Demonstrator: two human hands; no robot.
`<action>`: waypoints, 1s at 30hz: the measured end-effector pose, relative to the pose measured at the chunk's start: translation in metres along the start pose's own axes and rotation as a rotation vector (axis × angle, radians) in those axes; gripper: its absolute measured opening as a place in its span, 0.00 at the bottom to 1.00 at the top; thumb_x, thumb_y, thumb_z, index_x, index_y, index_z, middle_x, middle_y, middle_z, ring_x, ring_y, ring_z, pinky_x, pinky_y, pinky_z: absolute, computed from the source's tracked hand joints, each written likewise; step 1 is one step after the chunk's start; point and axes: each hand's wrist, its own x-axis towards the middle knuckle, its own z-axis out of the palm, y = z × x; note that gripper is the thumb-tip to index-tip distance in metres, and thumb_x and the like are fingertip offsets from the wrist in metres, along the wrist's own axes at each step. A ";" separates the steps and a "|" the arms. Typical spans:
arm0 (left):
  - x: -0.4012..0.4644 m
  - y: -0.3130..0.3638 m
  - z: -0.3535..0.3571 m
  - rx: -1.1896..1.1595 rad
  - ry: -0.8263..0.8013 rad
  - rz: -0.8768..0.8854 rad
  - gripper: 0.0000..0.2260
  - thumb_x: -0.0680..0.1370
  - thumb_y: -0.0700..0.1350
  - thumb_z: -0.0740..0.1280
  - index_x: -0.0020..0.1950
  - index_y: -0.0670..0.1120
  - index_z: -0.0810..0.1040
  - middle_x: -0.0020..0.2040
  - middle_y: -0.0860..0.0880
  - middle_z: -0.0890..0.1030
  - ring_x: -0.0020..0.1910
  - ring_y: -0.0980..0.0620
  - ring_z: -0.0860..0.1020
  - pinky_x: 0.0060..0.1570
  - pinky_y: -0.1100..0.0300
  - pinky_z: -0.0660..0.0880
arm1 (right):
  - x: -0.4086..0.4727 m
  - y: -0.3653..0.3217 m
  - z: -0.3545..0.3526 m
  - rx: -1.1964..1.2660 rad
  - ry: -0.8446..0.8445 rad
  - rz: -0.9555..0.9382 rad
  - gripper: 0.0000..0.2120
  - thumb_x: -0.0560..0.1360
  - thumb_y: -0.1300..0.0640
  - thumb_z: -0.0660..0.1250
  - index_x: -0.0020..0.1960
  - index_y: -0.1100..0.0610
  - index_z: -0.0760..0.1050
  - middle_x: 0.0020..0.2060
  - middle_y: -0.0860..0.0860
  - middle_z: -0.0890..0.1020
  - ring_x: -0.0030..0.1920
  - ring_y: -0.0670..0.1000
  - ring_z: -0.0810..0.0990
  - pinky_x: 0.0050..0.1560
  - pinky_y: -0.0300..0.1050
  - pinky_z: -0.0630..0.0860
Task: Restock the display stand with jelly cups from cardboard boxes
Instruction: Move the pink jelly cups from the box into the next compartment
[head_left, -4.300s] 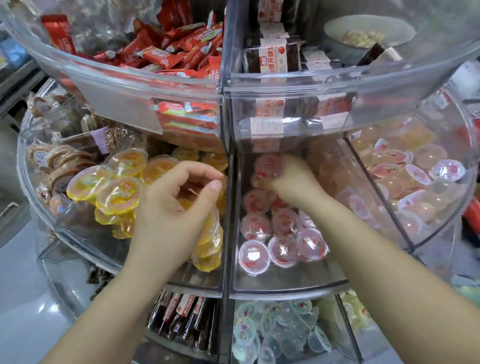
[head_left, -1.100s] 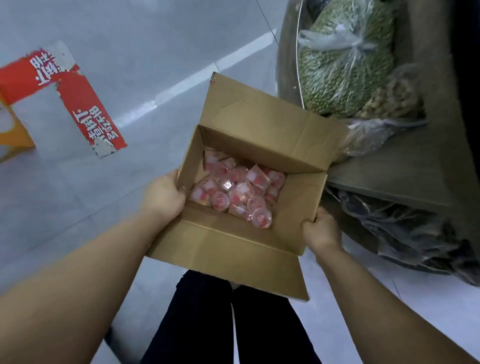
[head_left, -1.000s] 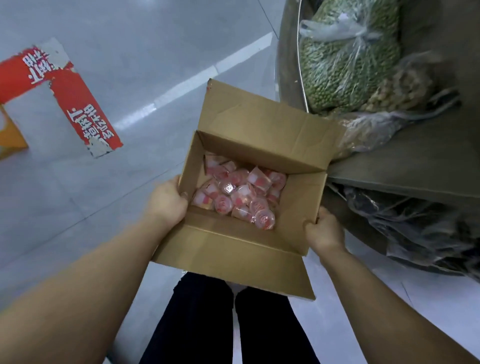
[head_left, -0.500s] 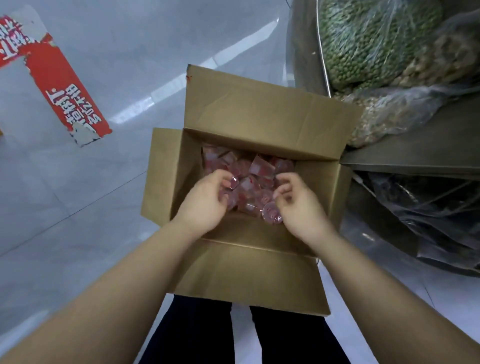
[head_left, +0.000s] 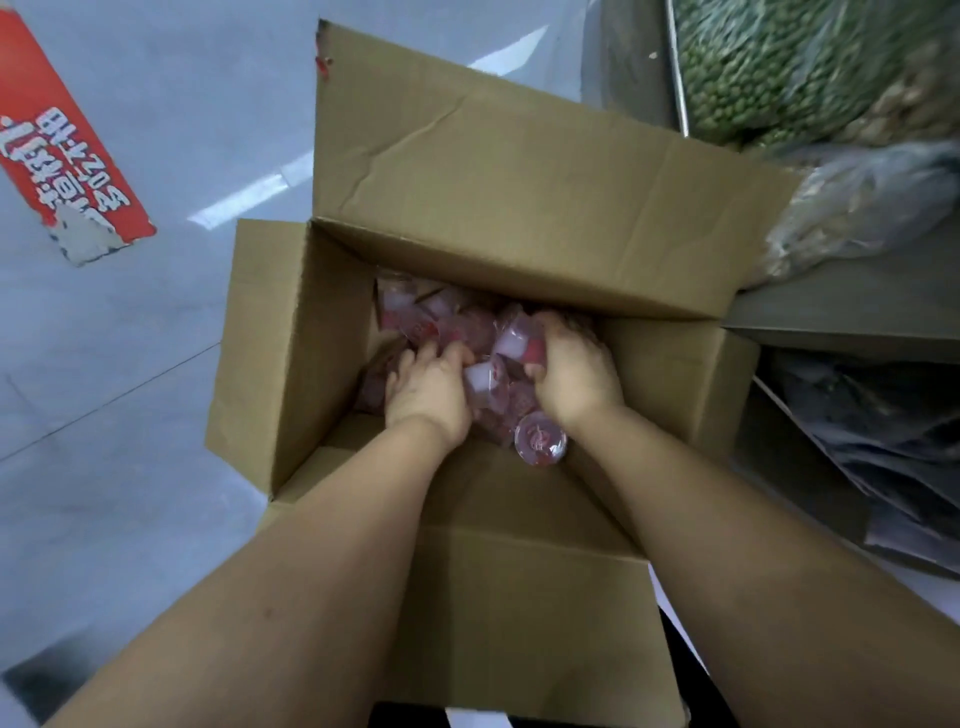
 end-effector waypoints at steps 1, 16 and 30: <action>-0.012 0.002 -0.010 -0.049 0.025 0.044 0.21 0.71 0.44 0.71 0.63 0.51 0.70 0.63 0.46 0.70 0.64 0.43 0.66 0.61 0.50 0.64 | -0.015 -0.001 -0.009 0.159 0.020 0.049 0.21 0.72 0.63 0.66 0.64 0.58 0.68 0.59 0.59 0.77 0.61 0.60 0.73 0.61 0.49 0.68; -0.372 0.146 -0.332 -0.907 -0.091 0.620 0.21 0.71 0.37 0.66 0.52 0.65 0.72 0.42 0.62 0.80 0.40 0.67 0.78 0.42 0.74 0.74 | -0.376 -0.137 -0.374 1.215 0.342 0.017 0.20 0.67 0.63 0.68 0.53 0.44 0.70 0.47 0.47 0.80 0.46 0.44 0.79 0.48 0.36 0.75; -0.513 0.373 -0.410 -0.660 -0.265 1.223 0.23 0.70 0.43 0.67 0.61 0.60 0.67 0.55 0.72 0.74 0.58 0.72 0.71 0.53 0.79 0.65 | -0.535 -0.048 -0.568 1.201 0.919 -0.102 0.19 0.64 0.62 0.70 0.49 0.43 0.73 0.48 0.49 0.82 0.46 0.44 0.80 0.44 0.33 0.74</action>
